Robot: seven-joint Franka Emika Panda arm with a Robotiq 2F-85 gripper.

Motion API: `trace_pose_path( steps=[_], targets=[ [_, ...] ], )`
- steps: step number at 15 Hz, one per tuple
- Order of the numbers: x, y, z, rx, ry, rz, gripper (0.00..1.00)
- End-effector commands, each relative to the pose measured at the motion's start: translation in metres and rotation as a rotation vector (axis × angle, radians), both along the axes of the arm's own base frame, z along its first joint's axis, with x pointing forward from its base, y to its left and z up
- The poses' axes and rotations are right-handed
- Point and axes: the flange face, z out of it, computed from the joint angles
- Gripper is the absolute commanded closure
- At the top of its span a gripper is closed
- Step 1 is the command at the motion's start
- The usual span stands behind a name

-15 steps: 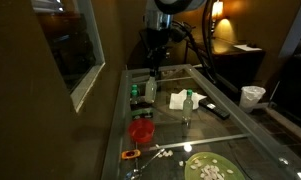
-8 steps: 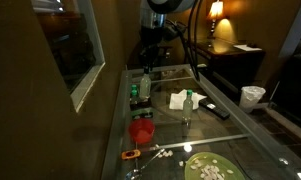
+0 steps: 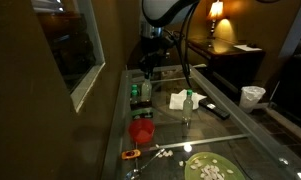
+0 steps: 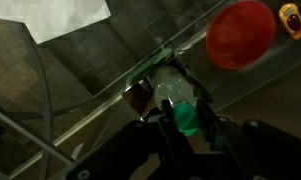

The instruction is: Put one of the bottles in the bottle carrier

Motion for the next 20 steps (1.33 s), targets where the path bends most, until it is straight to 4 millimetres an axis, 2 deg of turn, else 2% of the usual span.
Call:
trace_pose_path(
  steps=[1,13,20],
  targets=[
    [0.009,0.000,-0.005,-0.011,0.026,-0.032,0.93],
    [0.021,-0.010,-0.057,-0.018,0.088,-0.044,0.93],
    [0.025,-0.016,-0.077,-0.018,0.117,-0.047,0.93]
  ],
)
